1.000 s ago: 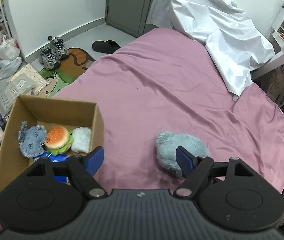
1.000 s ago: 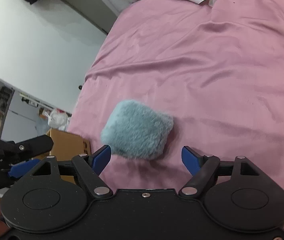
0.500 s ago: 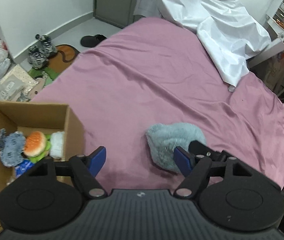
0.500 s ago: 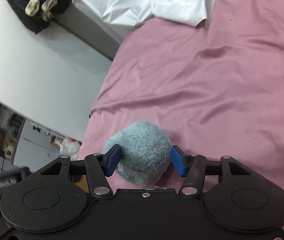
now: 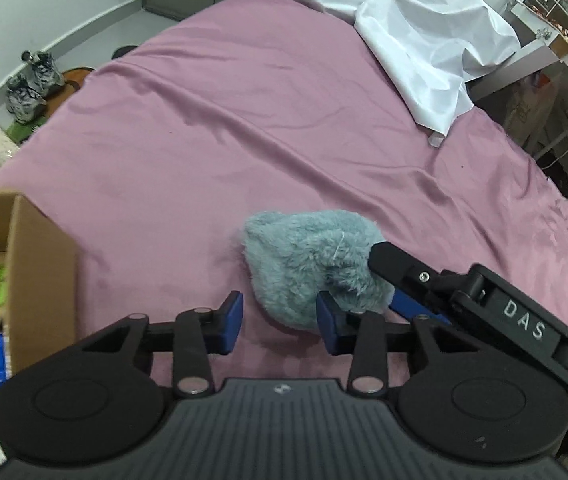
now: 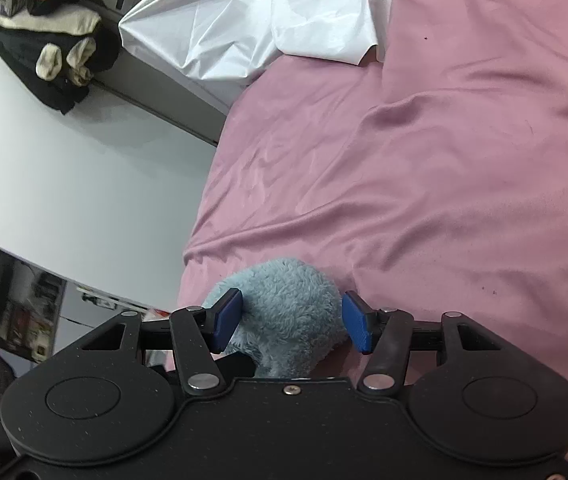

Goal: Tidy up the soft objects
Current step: 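Grasp the grey fluffy plush with both tools from opposite sides, then carry the grey plush with both tools and lower it into the box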

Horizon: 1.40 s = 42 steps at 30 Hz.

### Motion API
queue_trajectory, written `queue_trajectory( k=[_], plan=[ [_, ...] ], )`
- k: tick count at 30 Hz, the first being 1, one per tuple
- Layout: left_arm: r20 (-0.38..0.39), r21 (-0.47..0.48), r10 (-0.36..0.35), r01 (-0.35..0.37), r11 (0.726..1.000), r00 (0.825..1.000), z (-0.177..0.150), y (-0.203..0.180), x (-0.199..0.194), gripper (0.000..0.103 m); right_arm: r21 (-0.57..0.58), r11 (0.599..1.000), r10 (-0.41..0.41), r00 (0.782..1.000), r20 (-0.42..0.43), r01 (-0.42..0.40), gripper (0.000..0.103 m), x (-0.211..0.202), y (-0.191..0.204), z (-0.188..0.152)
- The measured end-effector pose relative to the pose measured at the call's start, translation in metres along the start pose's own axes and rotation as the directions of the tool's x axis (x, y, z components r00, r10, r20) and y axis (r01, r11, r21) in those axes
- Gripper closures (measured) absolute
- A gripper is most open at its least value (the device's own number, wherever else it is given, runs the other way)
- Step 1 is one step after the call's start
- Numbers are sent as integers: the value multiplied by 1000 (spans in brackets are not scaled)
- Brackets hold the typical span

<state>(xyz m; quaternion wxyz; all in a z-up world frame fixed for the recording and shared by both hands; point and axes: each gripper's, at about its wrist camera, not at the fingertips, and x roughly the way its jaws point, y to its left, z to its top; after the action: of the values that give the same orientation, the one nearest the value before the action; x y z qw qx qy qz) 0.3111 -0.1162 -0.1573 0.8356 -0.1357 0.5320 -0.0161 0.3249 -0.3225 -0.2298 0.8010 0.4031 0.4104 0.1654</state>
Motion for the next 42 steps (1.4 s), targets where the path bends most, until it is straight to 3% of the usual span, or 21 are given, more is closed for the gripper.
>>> queue_trajectory(
  k=[4,12,18,24,29,42],
  plan=[
    [12,24,-18,18,1000,1000,6,-3,8,64,12,999,35,999,6,-36,48,0,-1,0],
    [31,-21,-80,80,997,996,14,5,19,64,71,993,96,995,-11,-95,49,8,-9,2],
    [28,-55,-97,98,994,995,15,9,30,64,65,997,38,999,-25,-37,67,18,-15,0],
    [30,-104,-120,123,987,992,16,10,32,78,27,999,24,1000,-16,-24,75,16,-15,-3],
    [42,-116,-130,134,984,991,15,9,13,80,33,998,54,998,-28,-53,78,5,-10,0],
    [118,-95,-141,153,984,983,-6,20,-64,80,-138,989,54,999,1,-53,78,-44,58,-22]
  ],
)
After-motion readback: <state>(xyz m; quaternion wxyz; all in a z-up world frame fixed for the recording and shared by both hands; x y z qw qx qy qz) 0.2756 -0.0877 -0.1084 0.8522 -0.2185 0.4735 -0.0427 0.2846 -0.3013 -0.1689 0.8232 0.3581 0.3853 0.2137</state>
